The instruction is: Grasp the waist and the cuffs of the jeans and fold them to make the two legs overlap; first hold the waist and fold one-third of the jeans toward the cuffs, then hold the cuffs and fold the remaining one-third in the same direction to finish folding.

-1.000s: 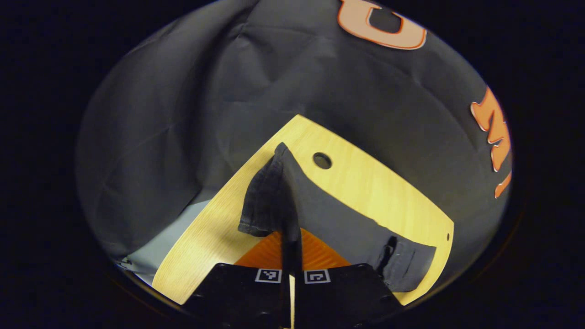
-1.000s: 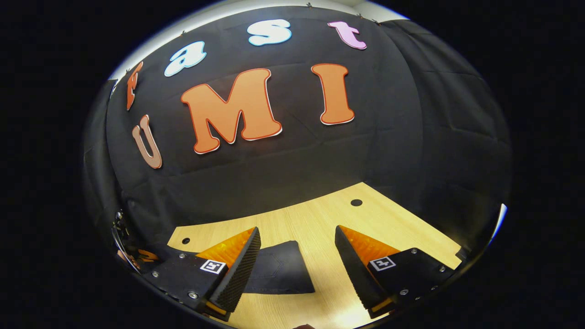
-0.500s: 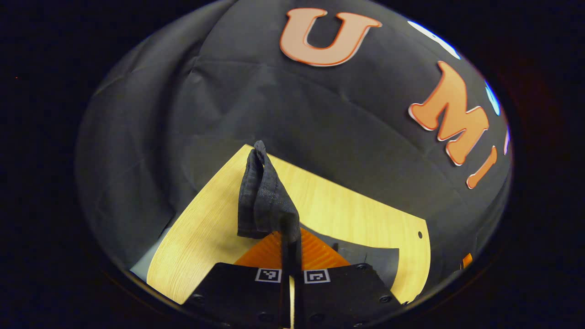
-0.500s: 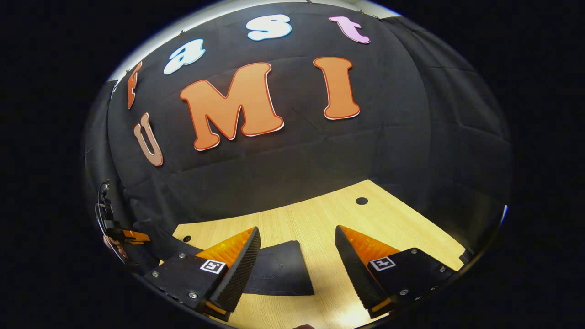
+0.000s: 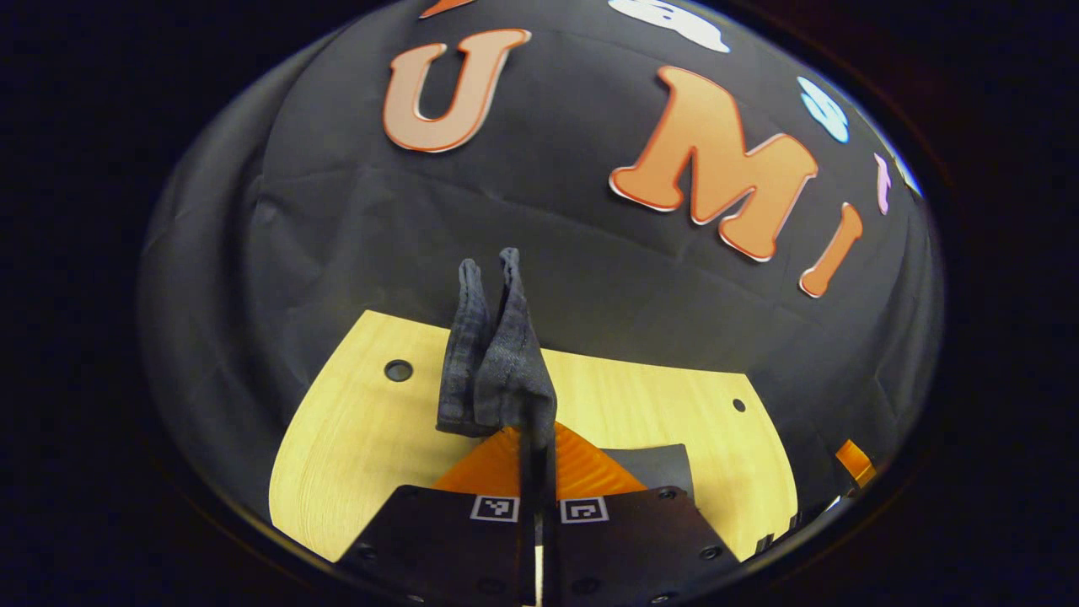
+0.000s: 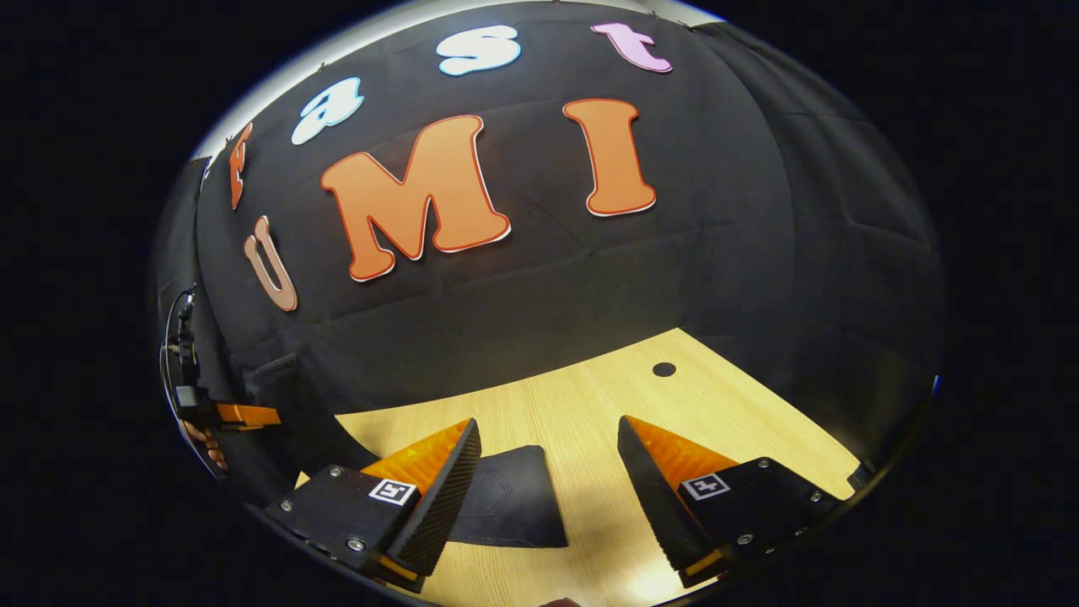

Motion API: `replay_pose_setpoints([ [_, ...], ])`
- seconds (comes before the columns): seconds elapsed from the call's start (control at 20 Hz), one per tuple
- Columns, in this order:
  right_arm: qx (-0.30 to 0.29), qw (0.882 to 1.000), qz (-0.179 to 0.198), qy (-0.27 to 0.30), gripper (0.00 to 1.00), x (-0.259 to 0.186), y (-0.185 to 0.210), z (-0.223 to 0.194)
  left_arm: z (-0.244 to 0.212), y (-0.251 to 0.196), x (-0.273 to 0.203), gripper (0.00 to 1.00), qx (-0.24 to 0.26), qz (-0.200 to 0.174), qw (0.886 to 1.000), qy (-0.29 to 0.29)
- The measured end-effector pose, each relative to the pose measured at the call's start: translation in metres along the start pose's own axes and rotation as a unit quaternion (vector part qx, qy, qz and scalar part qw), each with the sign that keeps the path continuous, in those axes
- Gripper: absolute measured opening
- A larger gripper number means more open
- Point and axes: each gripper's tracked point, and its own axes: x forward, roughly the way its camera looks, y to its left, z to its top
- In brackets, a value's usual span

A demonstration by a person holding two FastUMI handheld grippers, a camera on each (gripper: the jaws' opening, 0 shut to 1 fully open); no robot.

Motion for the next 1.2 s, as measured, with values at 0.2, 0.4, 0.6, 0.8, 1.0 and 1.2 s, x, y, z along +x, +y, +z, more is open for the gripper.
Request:
replay_pose_setpoints([
  [0.2, 0.001, 1.0, -0.001, 0.003, 0.99, 0.001, -0.018, 0.001, -0.01, -0.055, 0.016, 0.04, 0.026, -0.018, 0.999, 0.015],
  [0.4, 0.008, 1.0, -0.011, 0.005, 0.99, 0.001, -0.045, 0.003, -0.03, -0.097, 0.024, 0.04, 0.046, -0.036, 0.997, 0.04],
  [0.6, 0.014, 1.0, -0.013, 0.011, 1.0, 0.003, -0.063, 0.002, -0.05, -0.129, 0.032, 0.04, 0.062, -0.047, 0.995, 0.058],
  [0.8, 0.009, 1.0, -0.007, 0.023, 0.99, 0.007, -0.071, -0.005, -0.082, -0.156, 0.045, 0.04, 0.083, -0.05, 0.992, 0.083],
  [1.0, 0.003, 0.999, 0.001, 0.035, 0.99, 0.011, -0.079, -0.009, -0.116, -0.179, 0.059, 0.04, 0.104, -0.056, 0.987, 0.113],
  [1.2, -0.001, 0.999, 0.001, 0.046, 0.99, 0.016, -0.089, -0.014, -0.145, -0.186, 0.067, 0.04, 0.129, -0.061, 0.98, 0.142],
])
